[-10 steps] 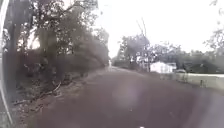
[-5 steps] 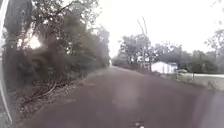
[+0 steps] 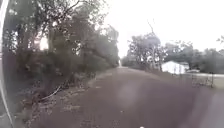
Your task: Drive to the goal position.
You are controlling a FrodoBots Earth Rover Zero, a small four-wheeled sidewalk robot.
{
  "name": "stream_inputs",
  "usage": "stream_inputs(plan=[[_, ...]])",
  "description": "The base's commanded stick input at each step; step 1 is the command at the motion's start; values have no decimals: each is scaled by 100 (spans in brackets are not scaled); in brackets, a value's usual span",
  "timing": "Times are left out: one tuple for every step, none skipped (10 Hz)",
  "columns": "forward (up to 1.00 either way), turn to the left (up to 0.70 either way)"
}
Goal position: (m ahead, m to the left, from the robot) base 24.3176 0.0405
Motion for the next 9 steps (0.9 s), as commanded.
stream_inputs(plan=[[70, 1], [70, 1], [70, 1], [70, 1], [70, 1], [70, 0], [70, -11], [70, -24], [70, -8]])
